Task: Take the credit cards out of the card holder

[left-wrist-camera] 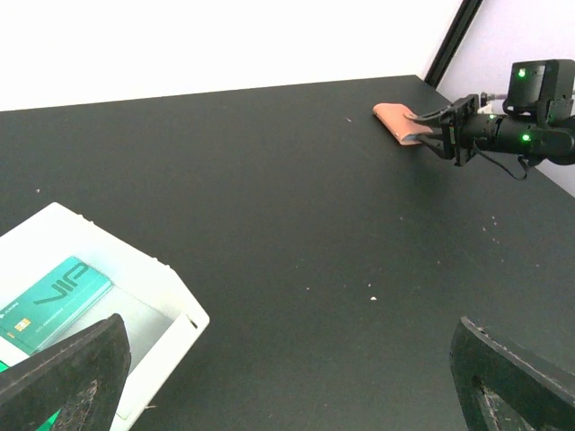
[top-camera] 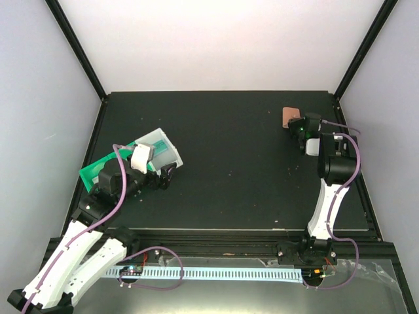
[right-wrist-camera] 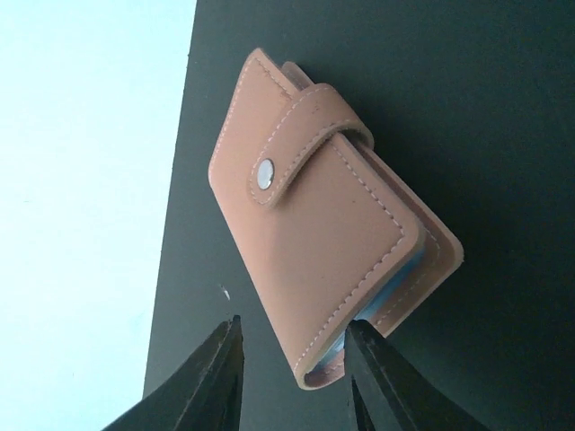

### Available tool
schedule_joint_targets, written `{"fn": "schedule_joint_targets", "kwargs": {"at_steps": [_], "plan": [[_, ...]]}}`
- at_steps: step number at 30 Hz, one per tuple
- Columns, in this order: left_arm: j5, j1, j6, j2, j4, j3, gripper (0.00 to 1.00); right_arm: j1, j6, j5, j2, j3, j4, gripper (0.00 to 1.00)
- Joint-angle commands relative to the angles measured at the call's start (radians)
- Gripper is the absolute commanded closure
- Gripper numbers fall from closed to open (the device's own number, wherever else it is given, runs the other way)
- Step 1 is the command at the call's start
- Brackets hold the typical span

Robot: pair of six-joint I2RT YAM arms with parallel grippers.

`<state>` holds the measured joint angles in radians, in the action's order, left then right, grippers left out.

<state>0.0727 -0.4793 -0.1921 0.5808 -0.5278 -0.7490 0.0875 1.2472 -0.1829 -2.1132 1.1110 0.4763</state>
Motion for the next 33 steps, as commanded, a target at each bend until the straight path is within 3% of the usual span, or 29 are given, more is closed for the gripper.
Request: {"fn": "schedule_joint_targets", "kwargs": {"at_steps": [1,9,17,29,33], "plan": [[0.005,-0.005,0.022,0.004,0.003,-0.004,0.01,0.009,0.029,-0.012,-0.042,0.04,0.022,0.7],[-0.004,-0.004,0.022,0.004,0.0,-0.004,0.01,0.015,0.038,-0.003,-0.062,0.049,0.01,0.76],[-0.016,-0.004,0.023,0.004,-0.005,-0.003,0.01,0.027,0.003,-0.024,-0.062,0.047,0.024,0.99],[-0.021,-0.005,0.023,-0.007,-0.01,0.0,0.01,0.029,-0.123,-0.109,0.058,-0.044,-0.026,0.99],[-0.019,-0.005,0.022,-0.006,-0.01,0.003,0.01,0.028,-0.158,-0.122,0.141,-0.15,-0.03,0.99]]}}
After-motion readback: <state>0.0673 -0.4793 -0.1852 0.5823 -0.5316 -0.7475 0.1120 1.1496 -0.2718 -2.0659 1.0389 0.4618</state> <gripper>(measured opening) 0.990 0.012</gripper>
